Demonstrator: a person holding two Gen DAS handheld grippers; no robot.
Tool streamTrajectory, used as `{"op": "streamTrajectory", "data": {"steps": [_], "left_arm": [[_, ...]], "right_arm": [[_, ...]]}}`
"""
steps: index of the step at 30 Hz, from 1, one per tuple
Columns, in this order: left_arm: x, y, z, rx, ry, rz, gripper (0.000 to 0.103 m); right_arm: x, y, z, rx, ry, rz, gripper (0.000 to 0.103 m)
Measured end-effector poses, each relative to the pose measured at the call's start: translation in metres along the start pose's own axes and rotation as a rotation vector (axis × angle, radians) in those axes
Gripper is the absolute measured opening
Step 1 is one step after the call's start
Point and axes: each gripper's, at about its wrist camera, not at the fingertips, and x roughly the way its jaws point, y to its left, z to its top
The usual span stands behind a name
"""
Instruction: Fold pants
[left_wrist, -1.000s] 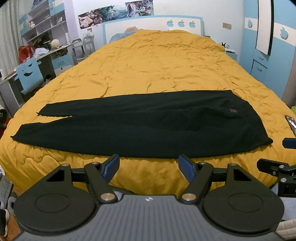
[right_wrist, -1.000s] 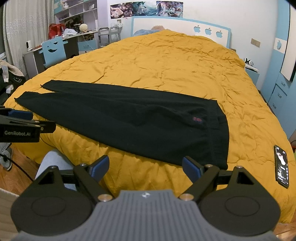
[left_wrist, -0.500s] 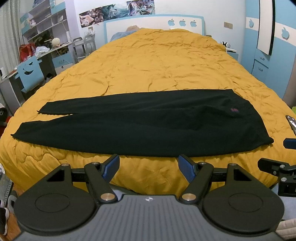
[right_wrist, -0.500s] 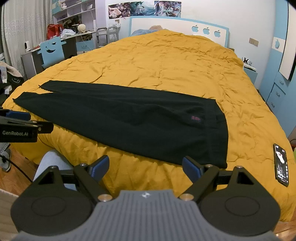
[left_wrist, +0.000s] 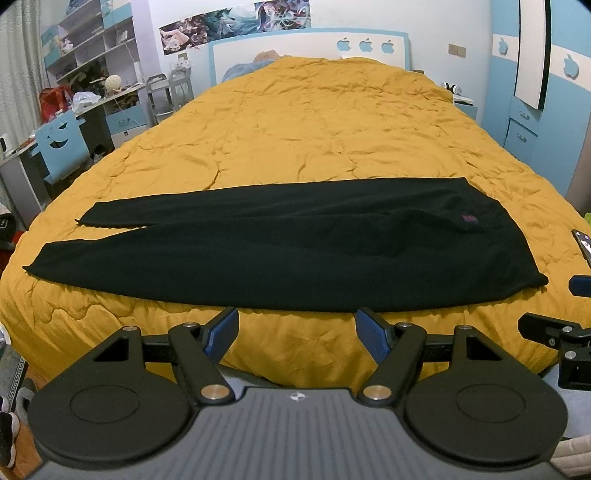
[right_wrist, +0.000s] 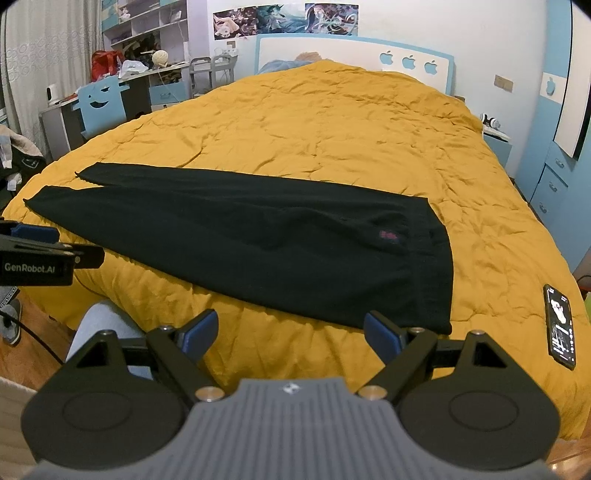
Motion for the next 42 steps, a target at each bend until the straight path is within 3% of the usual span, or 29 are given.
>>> {"op": "streamTrajectory", "data": {"steps": [34, 42], "left_arm": [[-0.001, 0.007, 0.000, -0.031, 0.005, -0.002, 0.085], [0.007, 0.017, 0.004, -0.054, 0.008, -0.016, 0.082]], "right_arm": [[0.000, -0.004, 0.002, 0.014, 0.007, -0.003, 0.082], [0.018, -0.015, 0.007, 0.039, 0.041, -0.009, 0.082]]}}
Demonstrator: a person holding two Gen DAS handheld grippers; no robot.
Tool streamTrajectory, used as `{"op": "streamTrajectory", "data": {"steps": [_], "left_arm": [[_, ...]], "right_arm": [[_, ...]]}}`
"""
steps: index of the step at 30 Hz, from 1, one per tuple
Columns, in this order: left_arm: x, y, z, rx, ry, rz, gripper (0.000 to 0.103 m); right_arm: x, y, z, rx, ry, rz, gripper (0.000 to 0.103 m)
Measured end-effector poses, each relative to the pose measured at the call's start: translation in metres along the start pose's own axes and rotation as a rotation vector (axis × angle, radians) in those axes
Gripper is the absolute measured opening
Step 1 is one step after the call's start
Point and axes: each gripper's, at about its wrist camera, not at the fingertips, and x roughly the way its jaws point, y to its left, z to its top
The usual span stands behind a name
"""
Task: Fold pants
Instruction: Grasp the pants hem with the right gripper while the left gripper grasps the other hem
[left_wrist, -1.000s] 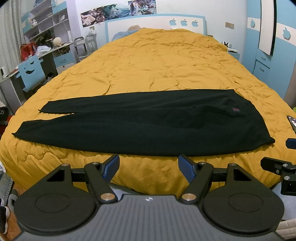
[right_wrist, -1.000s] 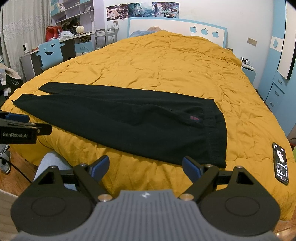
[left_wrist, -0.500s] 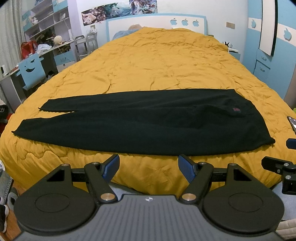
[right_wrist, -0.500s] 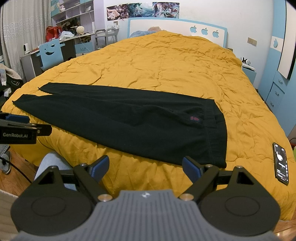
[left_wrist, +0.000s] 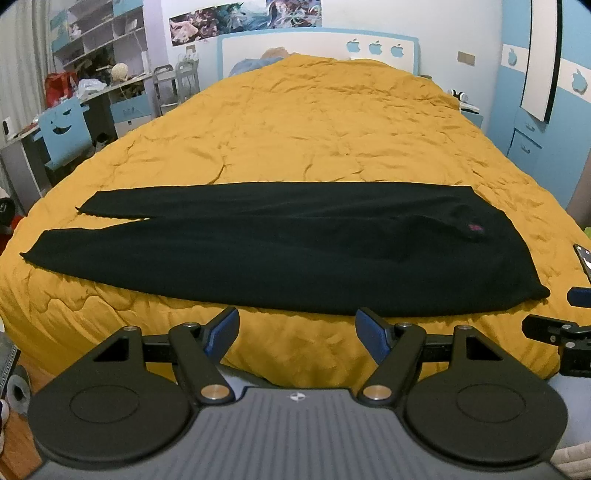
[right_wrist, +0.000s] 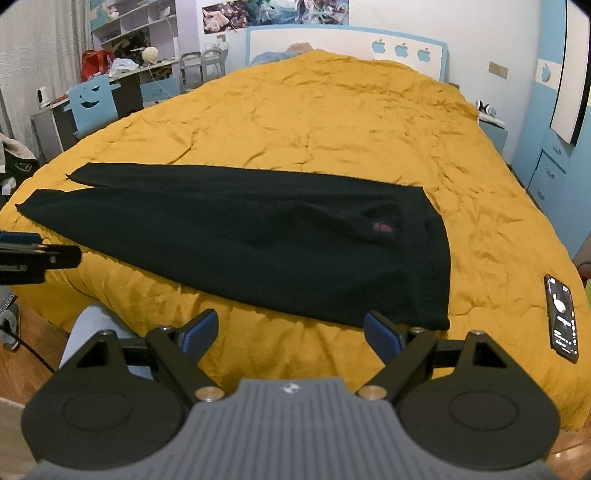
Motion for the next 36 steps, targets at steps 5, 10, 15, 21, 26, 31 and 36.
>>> {"op": "streamTrajectory", "data": {"steps": [5, 10, 15, 21, 26, 31, 36], "left_arm": [[0.012, 0.019, 0.008, 0.019, -0.035, 0.007, 0.075], [0.025, 0.044, 0.021, 0.103, -0.082, 0.044, 0.067], [0.040, 0.071, 0.035, 0.206, -0.121, 0.115, 0.055], [0.062, 0.096, 0.045, 0.348, -0.093, 0.188, 0.055], [0.080, 0.128, 0.046, 0.401, -0.037, 0.243, 0.055], [0.098, 0.161, 0.043, 0.435, 0.041, 0.321, 0.056], [0.110, 0.190, 0.036, 0.463, 0.095, 0.393, 0.056]], "right_arm": [[0.017, -0.017, 0.002, -0.005, -0.043, -0.001, 0.082], [0.038, -0.038, 0.002, -0.085, -0.097, 0.022, 0.081], [0.068, -0.056, -0.005, -0.276, -0.044, -0.003, 0.048], [0.096, -0.076, -0.018, -0.538, 0.069, -0.023, 0.034], [0.115, -0.079, -0.019, -0.727, 0.140, -0.039, 0.032], [0.132, -0.079, -0.022, -0.858, 0.178, -0.070, 0.014], [0.129, -0.078, -0.007, -0.817, 0.174, -0.065, 0.000]]}}
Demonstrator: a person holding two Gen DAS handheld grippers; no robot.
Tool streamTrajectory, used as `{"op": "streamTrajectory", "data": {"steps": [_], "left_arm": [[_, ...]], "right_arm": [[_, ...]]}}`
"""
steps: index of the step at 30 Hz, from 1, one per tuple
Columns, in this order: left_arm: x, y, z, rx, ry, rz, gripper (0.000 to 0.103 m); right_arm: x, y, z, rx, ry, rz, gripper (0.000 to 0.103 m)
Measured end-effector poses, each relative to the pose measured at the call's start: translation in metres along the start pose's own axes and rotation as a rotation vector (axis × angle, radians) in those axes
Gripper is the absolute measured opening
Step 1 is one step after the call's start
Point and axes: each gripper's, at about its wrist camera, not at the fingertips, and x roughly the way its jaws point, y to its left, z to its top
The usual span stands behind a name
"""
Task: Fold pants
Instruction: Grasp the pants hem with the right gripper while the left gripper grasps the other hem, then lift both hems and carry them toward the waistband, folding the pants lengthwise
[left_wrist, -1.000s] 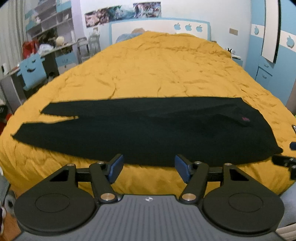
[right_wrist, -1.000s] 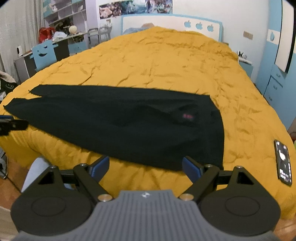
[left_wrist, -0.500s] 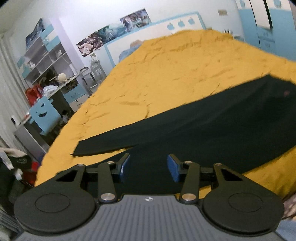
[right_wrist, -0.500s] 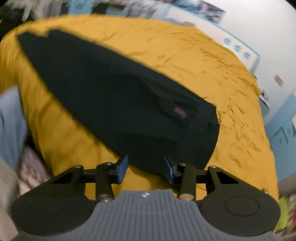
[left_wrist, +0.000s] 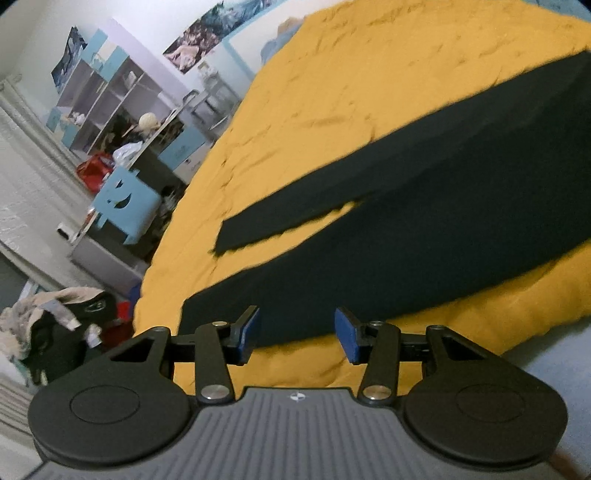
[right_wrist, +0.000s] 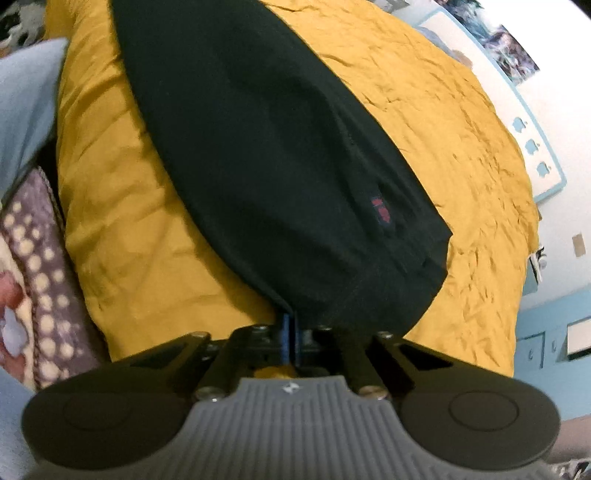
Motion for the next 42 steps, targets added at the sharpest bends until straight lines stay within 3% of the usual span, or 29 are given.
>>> {"op": "streamTrajectory", "data": {"steps": [7, 13, 15, 18, 19, 20, 23, 25, 28, 36, 42], "left_arm": [[0.037, -0.008, -0.030, 0.252, 0.029, 0.132, 0.061], [0.083, -0.025, -0.042, 0.453, 0.064, 0.212, 0.061], [0.096, -0.030, -0.044, 0.471, 0.070, 0.255, 0.053], [0.101, -0.027, -0.037, 0.397, 0.066, 0.236, 0.031], [0.103, -0.023, -0.033, 0.354, 0.085, 0.215, 0.017], [0.103, -0.017, -0.027, 0.287, 0.109, 0.194, 0.009], [0.091, 0.005, -0.012, 0.094, 0.091, 0.166, 0.001], [0.084, 0.024, 0.002, -0.059, 0.078, 0.137, 0.000], [0.078, 0.047, 0.028, -0.187, 0.068, 0.134, 0.000], [0.089, 0.078, 0.097, -0.310, 0.104, 0.178, 0.000], [0.122, 0.089, 0.138, -0.421, 0.172, 0.174, 0.000]], "right_arm": [[-0.005, -0.039, 0.012, 0.209, -0.009, 0.025, 0.000], [-0.002, -0.046, 0.019, 0.272, -0.001, 0.013, 0.000], [-0.002, -0.046, 0.019, 0.292, -0.001, 0.009, 0.000], [-0.003, -0.044, 0.020, 0.298, -0.001, 0.003, 0.000], [-0.003, -0.044, 0.020, 0.298, -0.003, 0.001, 0.000], [-0.004, -0.045, 0.021, 0.298, -0.006, 0.001, 0.000], [-0.008, -0.048, 0.021, 0.294, -0.018, 0.005, 0.000], [-0.013, -0.051, 0.023, 0.286, -0.023, 0.011, 0.000], [-0.019, -0.065, 0.031, 0.276, -0.047, 0.008, 0.000], [-0.011, -0.133, 0.065, 0.288, -0.139, -0.043, 0.000], [0.040, -0.196, 0.094, 0.427, -0.152, -0.039, 0.000]]}}
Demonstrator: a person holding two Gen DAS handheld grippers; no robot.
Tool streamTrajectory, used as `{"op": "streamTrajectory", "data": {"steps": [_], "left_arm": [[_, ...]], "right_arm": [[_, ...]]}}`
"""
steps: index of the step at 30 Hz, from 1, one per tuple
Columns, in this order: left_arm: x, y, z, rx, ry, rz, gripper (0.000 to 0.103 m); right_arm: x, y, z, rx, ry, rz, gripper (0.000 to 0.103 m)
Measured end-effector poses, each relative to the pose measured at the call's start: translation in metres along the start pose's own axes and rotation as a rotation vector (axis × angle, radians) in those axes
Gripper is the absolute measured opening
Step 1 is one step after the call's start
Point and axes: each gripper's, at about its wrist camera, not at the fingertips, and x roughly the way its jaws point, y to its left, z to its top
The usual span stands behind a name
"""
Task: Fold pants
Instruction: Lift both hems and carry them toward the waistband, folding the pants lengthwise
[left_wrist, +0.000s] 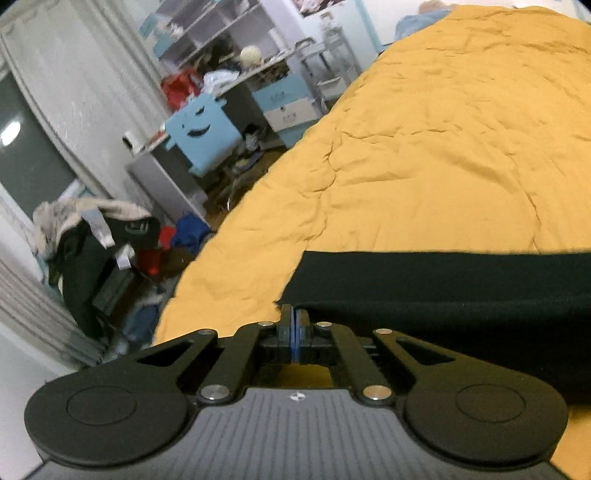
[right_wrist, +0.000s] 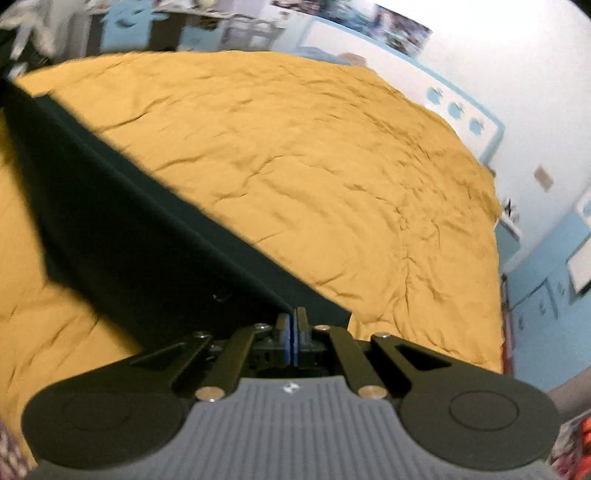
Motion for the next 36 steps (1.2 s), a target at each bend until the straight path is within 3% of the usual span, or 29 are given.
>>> {"op": "streamTrajectory", "data": {"steps": [3, 6, 10, 15, 19, 21, 22, 24, 27, 31, 33, 34, 36], "left_arm": [[0.014, -0.013, 0.011, -0.001, 0.022, 0.030, 0.000], [0.029, -0.023, 0.022, 0.015, 0.024, 0.118, 0.000], [0.052, -0.030, 0.029, 0.010, 0.063, 0.109, 0.000], [0.055, -0.039, 0.025, 0.039, 0.011, -0.045, 0.001], [0.059, -0.035, 0.017, 0.076, -0.010, -0.177, 0.016], [0.063, -0.037, 0.012, 0.109, -0.005, -0.228, 0.030], [0.067, -0.040, 0.011, 0.125, -0.003, -0.236, 0.039], [0.080, -0.047, 0.006, 0.173, 0.011, -0.200, 0.042], [0.103, -0.055, 0.000, 0.199, 0.052, -0.157, 0.042], [0.123, -0.067, -0.006, 0.231, 0.081, -0.152, 0.042], [0.129, -0.071, -0.008, 0.234, 0.091, -0.128, 0.019], [0.130, -0.070, -0.008, 0.206, 0.097, -0.121, 0.002], [0.124, -0.063, -0.004, 0.139, 0.059, -0.126, 0.001]], "right_arm": [[0.034, -0.010, 0.013, 0.028, 0.013, 0.001, 0.000], [0.066, -0.013, 0.020, 0.038, 0.039, 0.000, 0.000], [0.107, -0.019, 0.020, 0.074, 0.078, 0.030, 0.000], [0.154, -0.016, 0.016, 0.077, 0.135, 0.031, 0.000], [0.165, -0.016, 0.013, 0.102, 0.153, 0.041, 0.000], [0.164, -0.015, 0.013, 0.105, 0.154, 0.040, 0.000], [0.164, -0.014, 0.013, 0.104, 0.152, 0.040, 0.000], [0.162, -0.014, 0.011, 0.109, 0.149, 0.040, 0.000], [0.162, -0.015, 0.010, 0.123, 0.142, 0.039, 0.000], [0.162, -0.013, 0.009, 0.131, 0.141, 0.027, 0.000], [0.162, -0.011, 0.009, 0.127, 0.141, 0.020, 0.000], [0.162, -0.011, 0.009, 0.126, 0.141, 0.017, 0.000], [0.160, -0.010, 0.008, 0.130, 0.140, 0.013, 0.000]]}}
